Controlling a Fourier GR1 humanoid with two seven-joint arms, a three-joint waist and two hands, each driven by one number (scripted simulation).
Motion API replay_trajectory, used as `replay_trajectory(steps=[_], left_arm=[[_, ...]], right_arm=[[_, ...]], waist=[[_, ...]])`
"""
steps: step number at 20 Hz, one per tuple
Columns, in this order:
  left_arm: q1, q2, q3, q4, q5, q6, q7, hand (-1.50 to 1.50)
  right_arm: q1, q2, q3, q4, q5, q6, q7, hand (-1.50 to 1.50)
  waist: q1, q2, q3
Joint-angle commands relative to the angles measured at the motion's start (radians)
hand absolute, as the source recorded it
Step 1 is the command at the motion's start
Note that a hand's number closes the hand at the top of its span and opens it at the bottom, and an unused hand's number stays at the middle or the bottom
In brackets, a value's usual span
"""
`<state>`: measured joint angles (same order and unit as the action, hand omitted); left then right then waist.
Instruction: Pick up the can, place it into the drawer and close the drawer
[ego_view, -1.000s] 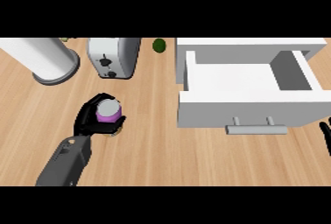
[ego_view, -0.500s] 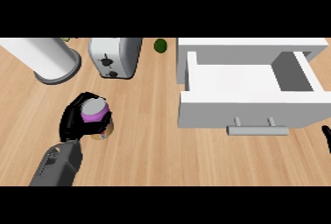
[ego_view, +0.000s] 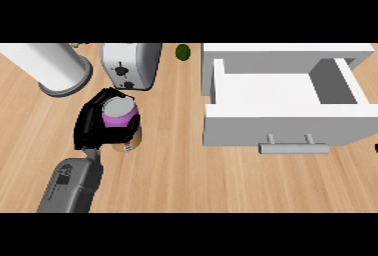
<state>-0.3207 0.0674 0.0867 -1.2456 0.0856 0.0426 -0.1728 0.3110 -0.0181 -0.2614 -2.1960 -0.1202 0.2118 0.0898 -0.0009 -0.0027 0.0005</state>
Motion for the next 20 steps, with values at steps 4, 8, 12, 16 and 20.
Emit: replay_trajectory(steps=[4, 8, 12, 16, 20], left_arm=[[-0.098, -0.064, -0.122, -0.154, -0.091, 0.125, 0.172, 1.5], [-0.163, -0.066, -0.174, -0.212, -0.091, 0.163, 0.321, 1.5], [-0.333, -0.067, -0.232, -0.132, -0.084, 0.245, 0.374, 1.5], [-0.425, -0.067, -0.251, -0.074, -0.099, 0.296, 0.388, 1.5], [-0.589, -0.067, -0.284, -0.053, -0.097, 0.363, 0.498, 1.5]], right_arm=[[0.005, 0.002, -0.019, 0.006, -0.001, 0.013, -0.015, -1.5], [-0.026, 0.017, 0.041, -0.035, 0.049, -0.026, 0.045, -1.5], [0.011, 0.017, 0.028, 0.008, 0.03, -0.01, -0.036, -1.5], [0.021, 0.002, -0.029, -0.002, -0.015, 0.025, -0.024, -1.5], [-0.031, -0.011, -0.043, 0.053, -0.007, 0.012, -0.025, -1.5]], waist=[[-0.004, 0.001, 0.0], [-0.002, 0.002, 0.0], [-0.012, 0.002, 0.0], [-0.013, 0.003, 0.0], [-0.011, 0.002, 0.0]])
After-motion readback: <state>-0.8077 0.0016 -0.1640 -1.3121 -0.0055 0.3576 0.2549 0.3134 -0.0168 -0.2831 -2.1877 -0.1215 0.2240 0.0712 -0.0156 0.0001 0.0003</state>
